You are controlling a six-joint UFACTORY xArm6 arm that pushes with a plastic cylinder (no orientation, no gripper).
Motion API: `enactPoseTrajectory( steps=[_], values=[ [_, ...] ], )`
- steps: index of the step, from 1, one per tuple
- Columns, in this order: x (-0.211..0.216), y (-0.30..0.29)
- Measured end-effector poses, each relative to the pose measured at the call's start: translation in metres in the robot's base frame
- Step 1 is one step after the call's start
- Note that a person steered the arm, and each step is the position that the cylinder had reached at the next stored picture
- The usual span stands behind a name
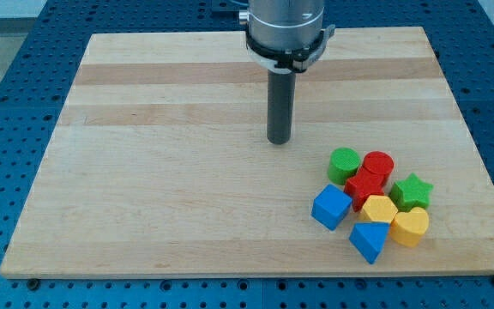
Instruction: Point at the red circle
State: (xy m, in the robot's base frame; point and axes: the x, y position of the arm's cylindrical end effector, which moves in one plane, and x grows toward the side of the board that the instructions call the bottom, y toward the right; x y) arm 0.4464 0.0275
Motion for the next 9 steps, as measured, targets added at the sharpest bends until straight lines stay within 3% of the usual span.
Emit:
enactPoseTrajectory(
  steps=[1,3,5,6,7,9],
  values=[
    [0.033,0.0],
    [0.001,0.017],
    [-0.035,0.128],
    [-0.028,0.128],
    [0.013,0.138],
    [0.023,0.148]
  ],
)
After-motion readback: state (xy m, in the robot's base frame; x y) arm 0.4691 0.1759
